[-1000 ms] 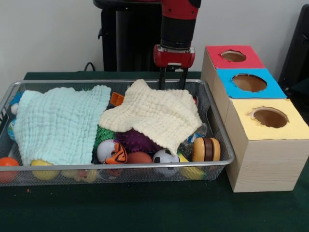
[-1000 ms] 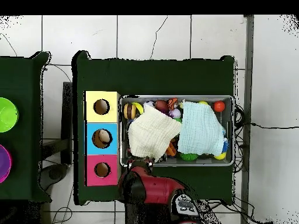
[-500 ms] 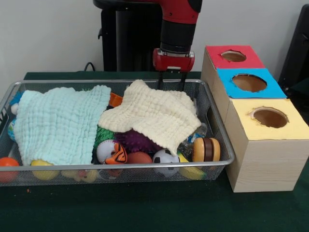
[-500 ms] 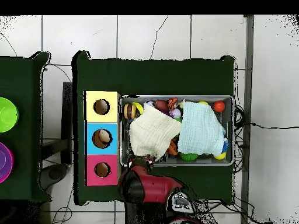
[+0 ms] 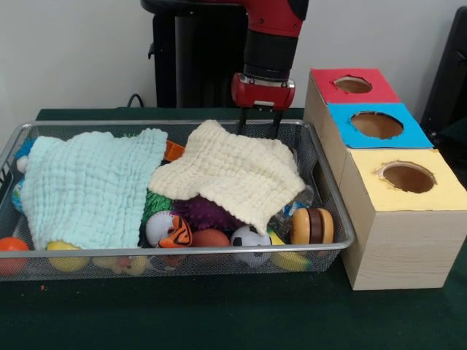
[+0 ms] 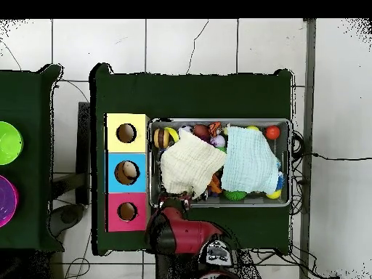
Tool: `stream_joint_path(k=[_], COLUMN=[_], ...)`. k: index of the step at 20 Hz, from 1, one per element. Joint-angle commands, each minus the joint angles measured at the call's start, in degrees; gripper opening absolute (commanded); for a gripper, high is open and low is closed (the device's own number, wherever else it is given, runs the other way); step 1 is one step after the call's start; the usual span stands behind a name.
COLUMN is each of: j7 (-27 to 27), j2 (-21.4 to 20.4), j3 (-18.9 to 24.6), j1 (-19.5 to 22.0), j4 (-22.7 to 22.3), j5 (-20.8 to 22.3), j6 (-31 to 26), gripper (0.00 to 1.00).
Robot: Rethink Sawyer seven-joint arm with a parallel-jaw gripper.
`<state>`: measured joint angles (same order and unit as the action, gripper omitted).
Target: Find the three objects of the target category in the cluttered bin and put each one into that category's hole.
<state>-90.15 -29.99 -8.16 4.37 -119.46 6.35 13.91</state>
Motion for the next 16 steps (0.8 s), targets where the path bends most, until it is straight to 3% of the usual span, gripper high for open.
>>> stream_joint_path(k=[1, 5, 9, 16], j7=[-11.7, -13.7, -13.3, -10.8], j2=[-1.4, -0.2, -1.6, -1.9], j3=[5.7, 7.5, 5.9, 2.6], j1=[-4.0, -3.2, -5.5, -7.1], j4=[9.6, 9.7, 9.9, 11.4], j5=[-8.7, -8.5, -10.6, -10.6], j6=[-6.6, 2.2, 0.8, 2.2], gripper=[1.00, 1.00, 1.00, 1.00])
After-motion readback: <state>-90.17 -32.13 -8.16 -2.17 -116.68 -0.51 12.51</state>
